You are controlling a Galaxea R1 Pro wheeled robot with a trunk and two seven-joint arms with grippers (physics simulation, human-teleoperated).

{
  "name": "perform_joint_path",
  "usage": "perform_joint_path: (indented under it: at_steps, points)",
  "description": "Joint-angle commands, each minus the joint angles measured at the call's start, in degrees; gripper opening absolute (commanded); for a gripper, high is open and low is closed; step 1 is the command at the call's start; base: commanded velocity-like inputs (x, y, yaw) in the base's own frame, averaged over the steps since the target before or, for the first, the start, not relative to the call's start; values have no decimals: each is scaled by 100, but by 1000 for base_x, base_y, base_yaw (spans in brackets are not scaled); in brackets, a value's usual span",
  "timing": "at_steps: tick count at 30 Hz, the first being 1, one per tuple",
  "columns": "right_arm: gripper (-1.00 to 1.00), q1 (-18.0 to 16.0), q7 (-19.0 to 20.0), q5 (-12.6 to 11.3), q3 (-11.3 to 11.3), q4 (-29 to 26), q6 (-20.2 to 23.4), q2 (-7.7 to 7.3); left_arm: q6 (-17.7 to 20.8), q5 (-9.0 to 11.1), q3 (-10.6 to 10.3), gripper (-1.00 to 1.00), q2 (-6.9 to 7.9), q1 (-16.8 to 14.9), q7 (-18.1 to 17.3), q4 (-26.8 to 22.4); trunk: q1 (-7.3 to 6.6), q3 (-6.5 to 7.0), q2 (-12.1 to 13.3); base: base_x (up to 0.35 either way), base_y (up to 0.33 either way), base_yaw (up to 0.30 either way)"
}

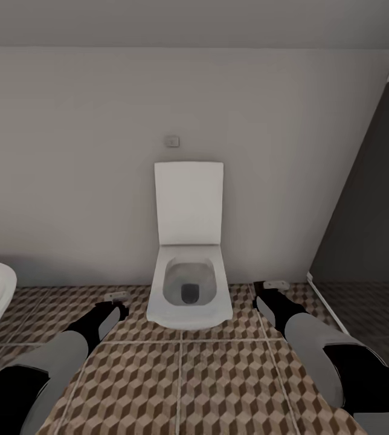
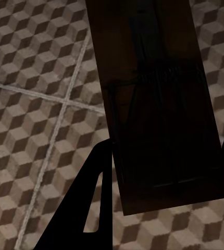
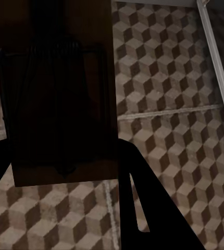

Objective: Take the four mousetraps from the cabinet in the bathroom and place them on the bathroom floor. Make sure all four end up on the same floor surface, and ensure that at least two of them are either under or directly next to the same bathroom sink.

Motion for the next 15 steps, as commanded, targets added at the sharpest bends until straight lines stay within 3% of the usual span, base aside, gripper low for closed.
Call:
perform_joint_path:
  at_steps: [1,15]
  points:
    - [-100,-2,-12,-9,14,-10,37,1,36,41,-53,-100,6,-1,48,-16,21,-24,-44,0,0,0]
    - [-100,-2,-12,-9,14,-10,37,19,36,38,-61,-100,26,-1,1,-19,329,-275,-605,0,0,0]
